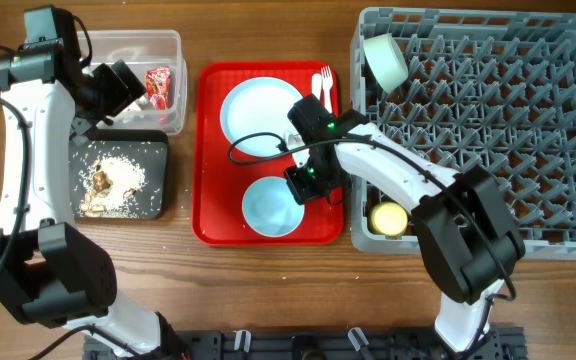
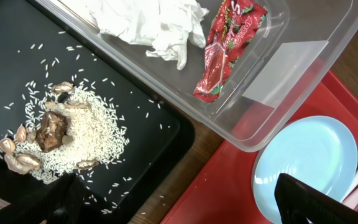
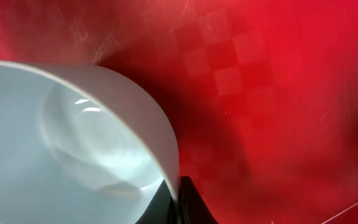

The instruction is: Sort waste into correct bins and load items into the dishwasher rack

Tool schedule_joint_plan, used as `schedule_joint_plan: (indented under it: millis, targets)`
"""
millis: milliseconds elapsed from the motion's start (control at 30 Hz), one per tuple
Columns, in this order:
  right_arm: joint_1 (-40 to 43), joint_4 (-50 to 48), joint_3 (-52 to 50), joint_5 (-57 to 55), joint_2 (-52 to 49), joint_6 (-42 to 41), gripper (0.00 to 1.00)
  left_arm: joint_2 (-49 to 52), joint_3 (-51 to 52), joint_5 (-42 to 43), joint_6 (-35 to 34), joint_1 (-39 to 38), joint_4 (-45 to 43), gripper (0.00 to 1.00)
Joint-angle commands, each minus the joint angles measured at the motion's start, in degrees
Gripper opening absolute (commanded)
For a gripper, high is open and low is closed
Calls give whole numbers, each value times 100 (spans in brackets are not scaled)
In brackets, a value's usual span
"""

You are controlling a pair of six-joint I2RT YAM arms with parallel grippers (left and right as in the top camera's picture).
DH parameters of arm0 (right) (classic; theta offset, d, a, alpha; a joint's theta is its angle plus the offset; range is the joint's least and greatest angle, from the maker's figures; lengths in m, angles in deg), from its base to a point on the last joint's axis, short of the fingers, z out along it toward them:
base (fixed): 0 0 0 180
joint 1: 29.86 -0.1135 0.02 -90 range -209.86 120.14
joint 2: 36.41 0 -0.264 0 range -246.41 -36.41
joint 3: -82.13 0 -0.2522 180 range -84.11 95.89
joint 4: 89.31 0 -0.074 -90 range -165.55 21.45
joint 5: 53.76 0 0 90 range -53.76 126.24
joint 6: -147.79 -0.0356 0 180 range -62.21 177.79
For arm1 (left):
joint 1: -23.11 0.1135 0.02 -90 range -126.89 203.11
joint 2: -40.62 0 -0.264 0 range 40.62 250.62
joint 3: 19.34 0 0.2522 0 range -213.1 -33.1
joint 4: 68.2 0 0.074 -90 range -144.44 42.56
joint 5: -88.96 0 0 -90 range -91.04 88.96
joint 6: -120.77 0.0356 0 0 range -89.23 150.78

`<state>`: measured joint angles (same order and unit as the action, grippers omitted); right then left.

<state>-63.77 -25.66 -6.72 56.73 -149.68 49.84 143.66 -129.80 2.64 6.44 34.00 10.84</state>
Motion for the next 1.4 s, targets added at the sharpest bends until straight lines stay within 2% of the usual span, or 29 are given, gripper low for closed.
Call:
schedule_joint_plan:
  millis: [0,200,300,433,600,733,800,933,1100,1367]
  targets:
    - [44,37,138,-35,-7,-109,4,-94,-79,-57,-55,-2,-15,100]
    - [61,24,376,-52,461,-192,4,-94,-79,-57,-55,-2,-15,100]
    - [61,24,734,-479,979,-269,4,-94,-79,-57,-55,-2,-15,100]
    - [61,33,1029,-2404,1825,-341,4,-94,-79,-57,-55,-2,-15,100]
    - [61,337,1027,-5908,2850,-957,4,-94,-79,-57,-55,-2,-15,100]
    - [61,859,1027,-7337,3198,-1045,4,-94,-79,-57,-55,-2,-15,100]
    - [63,1054,1016,-7659,3163,-977,5,-94,-79,-57,-55,-2,-15,100]
    - [70,1012,905,-8046,2872,-251,4,-94,-79,-57,-55,-2,-15,100]
    - [98,870,874,-9178,2293,-236,4,-94,-79,-57,-55,-2,-15,100]
    - [111,817,874,-9783,1139,1139,5,-94,-79,-57,-55,-2,-15,100]
